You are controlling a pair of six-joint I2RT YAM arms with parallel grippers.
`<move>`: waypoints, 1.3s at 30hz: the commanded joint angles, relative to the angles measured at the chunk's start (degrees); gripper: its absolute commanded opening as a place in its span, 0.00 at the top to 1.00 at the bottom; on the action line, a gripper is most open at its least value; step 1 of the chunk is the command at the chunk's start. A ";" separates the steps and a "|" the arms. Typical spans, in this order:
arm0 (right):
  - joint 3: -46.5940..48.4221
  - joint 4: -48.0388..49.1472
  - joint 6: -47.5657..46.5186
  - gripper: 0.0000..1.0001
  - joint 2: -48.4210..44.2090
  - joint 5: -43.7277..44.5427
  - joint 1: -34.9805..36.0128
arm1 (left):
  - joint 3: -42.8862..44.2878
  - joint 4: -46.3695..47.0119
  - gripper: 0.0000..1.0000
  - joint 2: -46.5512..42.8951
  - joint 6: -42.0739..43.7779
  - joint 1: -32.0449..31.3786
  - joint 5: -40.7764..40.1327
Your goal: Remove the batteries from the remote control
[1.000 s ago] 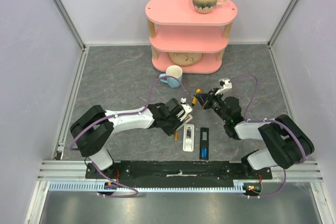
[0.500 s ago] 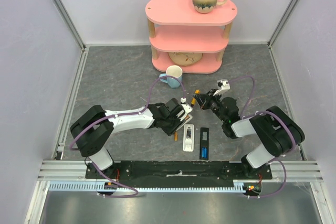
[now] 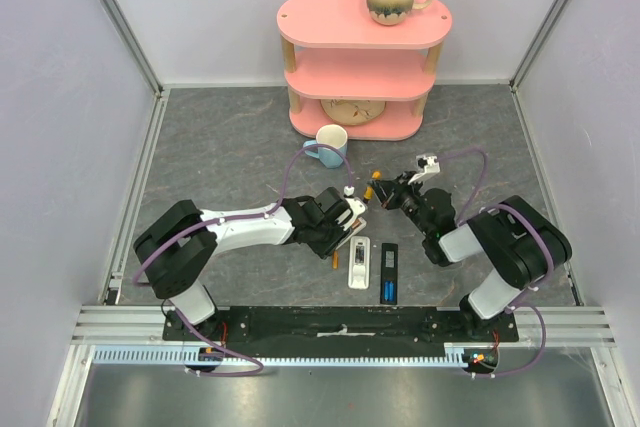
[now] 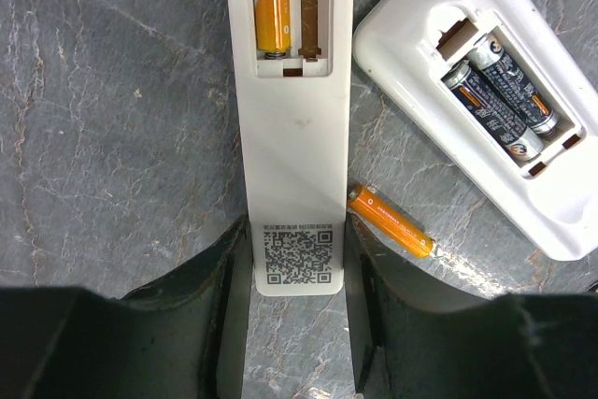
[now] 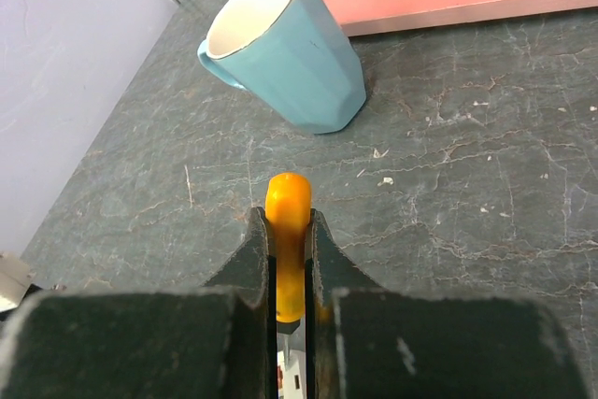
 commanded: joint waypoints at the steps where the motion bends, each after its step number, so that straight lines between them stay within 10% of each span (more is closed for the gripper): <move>1: -2.20 4.24 -0.20 1.00 0.62 -0.26 0.02 | 0.91 0.16 0.66 1.55 -1.81 0.07 0.21; 26: -4.14 16.55 7.00 1.00 8.35 -6.85 0.37 | 0.91 0.16 0.69 1.46 -2.25 0.42 0.21; 34: -4.40 22.43 12.45 1.00 10.28 -10.19 1.43 | 0.91 0.16 0.97 1.64 -2.43 0.60 0.21; 39: -4.58 25.95 15.70 1.00 9.23 -11.51 1.51 | 0.91 0.25 0.98 1.72 -2.51 0.69 0.21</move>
